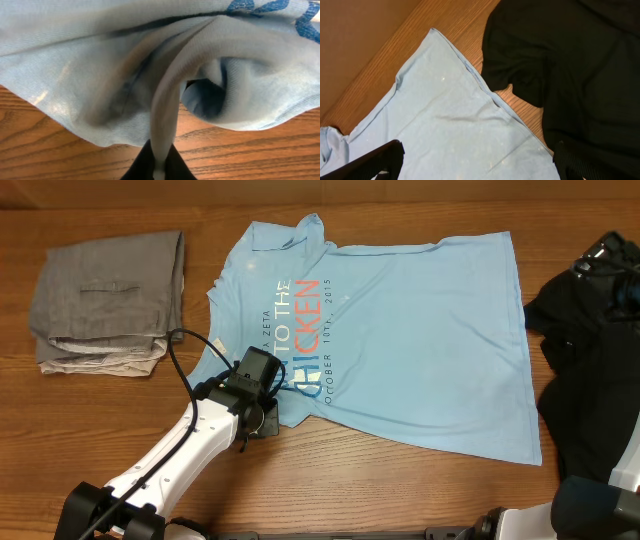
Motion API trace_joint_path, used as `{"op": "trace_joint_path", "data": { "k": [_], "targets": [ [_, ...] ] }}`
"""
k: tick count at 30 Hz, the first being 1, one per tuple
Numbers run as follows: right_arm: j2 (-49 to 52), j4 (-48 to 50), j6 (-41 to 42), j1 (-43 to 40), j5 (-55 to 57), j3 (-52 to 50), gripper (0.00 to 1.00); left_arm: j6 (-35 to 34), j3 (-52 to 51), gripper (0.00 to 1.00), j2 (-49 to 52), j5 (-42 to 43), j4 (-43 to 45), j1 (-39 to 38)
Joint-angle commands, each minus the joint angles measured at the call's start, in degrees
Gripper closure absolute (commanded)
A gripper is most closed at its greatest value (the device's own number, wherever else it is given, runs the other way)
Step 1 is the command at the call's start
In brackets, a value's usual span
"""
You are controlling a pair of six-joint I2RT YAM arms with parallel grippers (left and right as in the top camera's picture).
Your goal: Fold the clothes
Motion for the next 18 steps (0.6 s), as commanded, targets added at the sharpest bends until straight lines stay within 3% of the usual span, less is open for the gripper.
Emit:
{"op": "trace_joint_path", "data": {
  "k": [1,11,18],
  "targets": [
    [-0.6,0.2,0.4,0.2,0.1,0.4,0.0,0.7,1.0,0.96,0.0,-1.5,-0.3,0.0],
    [-0.6,0.2,0.4,0.2,0.1,0.4,0.0,1.8,6.6,0.96,0.0,-16.7,-5.7,0.0],
    [-0.6,0.2,0.4,0.2,0.1,0.4,0.0,1.8,6.4,0.89,0.0,-18.1,-0.9,0.0]
  ]
}}
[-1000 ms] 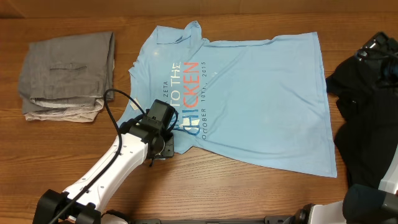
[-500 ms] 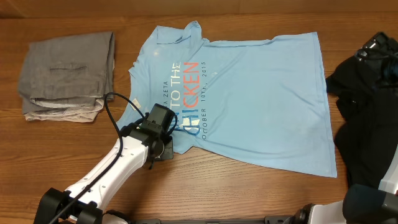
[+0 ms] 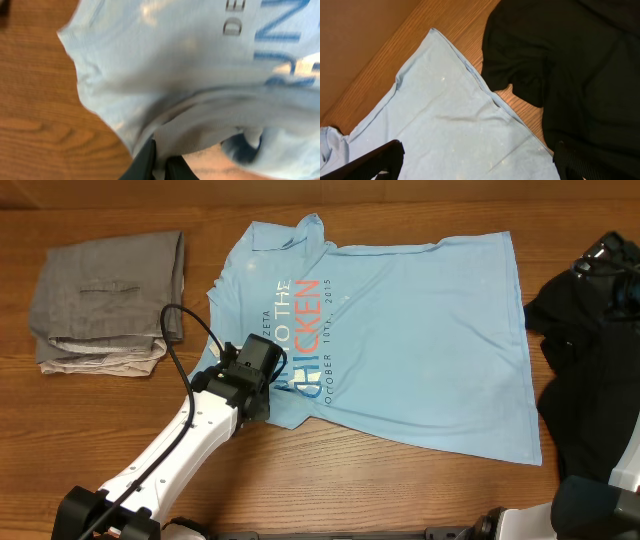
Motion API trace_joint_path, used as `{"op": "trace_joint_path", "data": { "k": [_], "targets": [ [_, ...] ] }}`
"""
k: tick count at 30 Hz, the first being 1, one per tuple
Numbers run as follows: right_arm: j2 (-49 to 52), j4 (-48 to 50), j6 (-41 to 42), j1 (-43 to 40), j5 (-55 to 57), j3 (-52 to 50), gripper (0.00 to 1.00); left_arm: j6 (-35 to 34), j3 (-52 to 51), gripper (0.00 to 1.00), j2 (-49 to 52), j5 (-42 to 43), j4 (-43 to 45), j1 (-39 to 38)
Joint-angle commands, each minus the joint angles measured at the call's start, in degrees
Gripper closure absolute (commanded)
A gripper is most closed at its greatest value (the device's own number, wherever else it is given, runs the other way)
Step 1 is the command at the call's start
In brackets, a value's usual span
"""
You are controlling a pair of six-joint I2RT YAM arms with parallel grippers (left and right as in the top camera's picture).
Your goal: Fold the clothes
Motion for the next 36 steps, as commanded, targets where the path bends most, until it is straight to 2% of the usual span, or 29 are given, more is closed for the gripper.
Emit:
{"op": "trace_joint_path", "data": {
  "k": [1,8,15,23,28,33,36],
  "targets": [
    [-0.6,0.2,0.4,0.2,0.1,0.4,0.0,0.7,1.0,0.87,0.2,-3.1,1.9,0.0],
    [-0.6,0.1,0.4,0.2,0.1,0.4,0.0,0.7,1.0,0.79,4.1,-7.3,3.1,0.0],
    [-0.6,0.1,0.4,0.2,0.1,0.4,0.0,0.7,1.0,0.82,10.4,-13.8,5.2,0.4],
    [-0.6,0.2,0.4,0.2,0.1,0.4,0.0,0.9,1.1,0.85,12.7,-14.3,8.7,5.4],
    [-0.6,0.2,0.4,0.2,0.1,0.4,0.0,6.0,1.6,0.83,12.6,-14.3,10.3,8.8],
    [-0.6,0.1,0.5,0.2,0.1,0.4,0.0,6.6,7.6,0.83,10.7,-13.5,2.8,8.5],
    [-0.6,0.2,0.4,0.2,0.1,0.4,0.0,4.5,12.5,0.82,7.8,-8.9,-4.9,7.1]
  ]
}}
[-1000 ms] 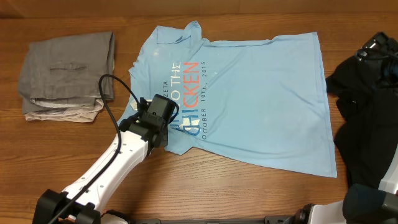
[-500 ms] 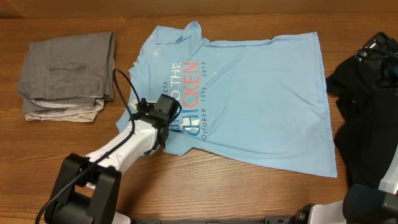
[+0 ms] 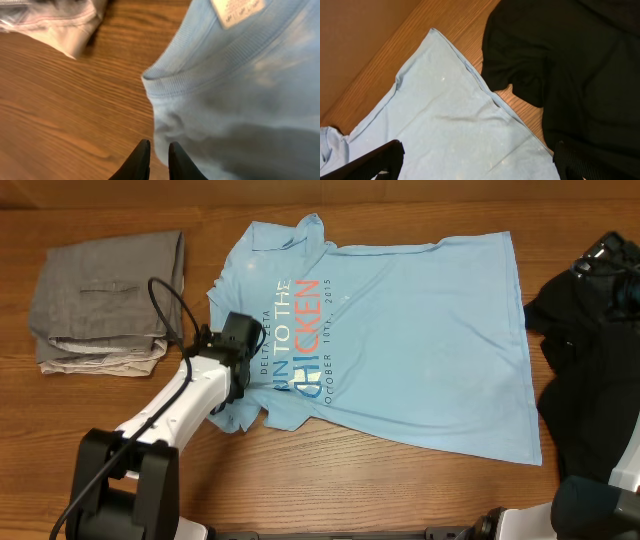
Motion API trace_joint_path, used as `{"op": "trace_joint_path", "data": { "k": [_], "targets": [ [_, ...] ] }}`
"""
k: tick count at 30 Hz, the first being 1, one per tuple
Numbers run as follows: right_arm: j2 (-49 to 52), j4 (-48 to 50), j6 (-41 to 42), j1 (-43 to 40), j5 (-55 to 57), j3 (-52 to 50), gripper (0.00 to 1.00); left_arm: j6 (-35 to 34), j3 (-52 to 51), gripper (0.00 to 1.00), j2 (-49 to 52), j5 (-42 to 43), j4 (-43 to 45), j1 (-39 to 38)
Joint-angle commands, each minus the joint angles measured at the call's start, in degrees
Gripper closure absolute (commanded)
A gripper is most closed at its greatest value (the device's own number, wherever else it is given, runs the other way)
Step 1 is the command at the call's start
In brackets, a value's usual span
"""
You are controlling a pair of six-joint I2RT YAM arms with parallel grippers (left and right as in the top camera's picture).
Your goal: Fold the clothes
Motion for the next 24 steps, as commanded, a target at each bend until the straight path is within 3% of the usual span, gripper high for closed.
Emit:
{"op": "trace_joint_path", "data": {
  "k": [1,4,7,13,19,24],
  "targets": [
    [-0.6,0.1,0.4,0.2,0.1,0.4,0.0,-1.7,6.2,0.78,-4.6,5.8,-5.1,-1.8],
    [-0.6,0.1,0.4,0.2,0.1,0.4,0.0,-5.0,7.6,0.61,-7.5,17.5,-9.8,-2.9],
    [-0.6,0.1,0.4,0.2,0.1,0.4,0.0,-9.5,7.6,0.6,-8.1,24.0,-13.9,-3.4],
    [-0.6,0.1,0.4,0.2,0.1,0.4,0.0,-15.4,4.0,0.67,-8.0,35.5,-15.9,-3.4],
    [-0.6,0.1,0.4,0.2,0.1,0.4,0.0,-30.8,-3.9,0.84,-8.0,35.8,-13.4,-3.4],
    [-0.6,0.1,0.4,0.2,0.1,0.4,0.0,-35.2,-6.6,0.7,-8.5,30.6,-11.8,-3.4]
  ]
}}
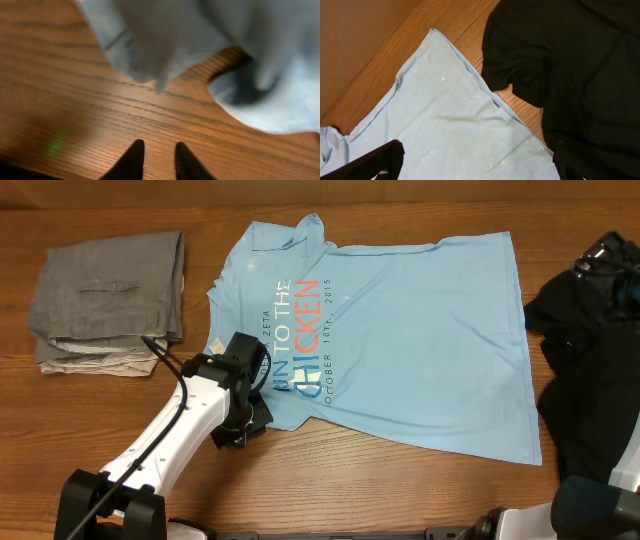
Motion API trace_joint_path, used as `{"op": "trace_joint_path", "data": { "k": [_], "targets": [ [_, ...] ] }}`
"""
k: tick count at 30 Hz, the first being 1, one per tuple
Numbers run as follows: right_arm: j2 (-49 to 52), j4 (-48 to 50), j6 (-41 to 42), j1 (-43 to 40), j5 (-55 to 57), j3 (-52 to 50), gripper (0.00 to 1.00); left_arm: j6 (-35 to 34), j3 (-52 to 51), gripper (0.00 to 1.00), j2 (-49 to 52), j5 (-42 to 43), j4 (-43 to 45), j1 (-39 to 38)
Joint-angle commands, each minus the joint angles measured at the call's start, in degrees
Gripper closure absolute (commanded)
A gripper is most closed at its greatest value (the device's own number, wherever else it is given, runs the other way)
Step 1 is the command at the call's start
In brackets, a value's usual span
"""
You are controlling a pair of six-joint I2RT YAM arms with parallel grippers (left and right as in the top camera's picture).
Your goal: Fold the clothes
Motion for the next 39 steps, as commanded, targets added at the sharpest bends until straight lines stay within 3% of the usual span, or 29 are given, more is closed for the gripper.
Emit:
{"op": "trace_joint_path", "data": {
  "k": [1,5,7,13,19,39],
  "targets": [
    [-0.6,0.2,0.4,0.2,0.1,0.4,0.0,-6.8,-1.4,0.66,-0.9,-3.6,0.4,-0.2],
    [-0.6,0.1,0.4,0.2,0.1,0.4,0.0,-6.7,-3.4,0.51,-3.3,-7.8,2.7,-1.2],
    [-0.6,0.1,0.4,0.2,0.1,0.4,0.0,-6.0,-4.9,0.5,-3.8,-8.3,5.9,-1.7],
    [-0.6,0.1,0.4,0.2,0.1,0.4,0.0,-6.0,-11.7,0.53,-3.8,-7.8,15.8,-4.2],
    [-0.6,0.2,0.4,0.2,0.1,0.4,0.0,-7.4,-12.4,0.59,-4.3,-11.1,16.9,-4.3],
    [-0.6,0.1,0.4,0.2,0.1,0.4,0.0,-9.3,-12.4,0.59,-4.5,-13.9,22.3,-4.3]
  ]
}}
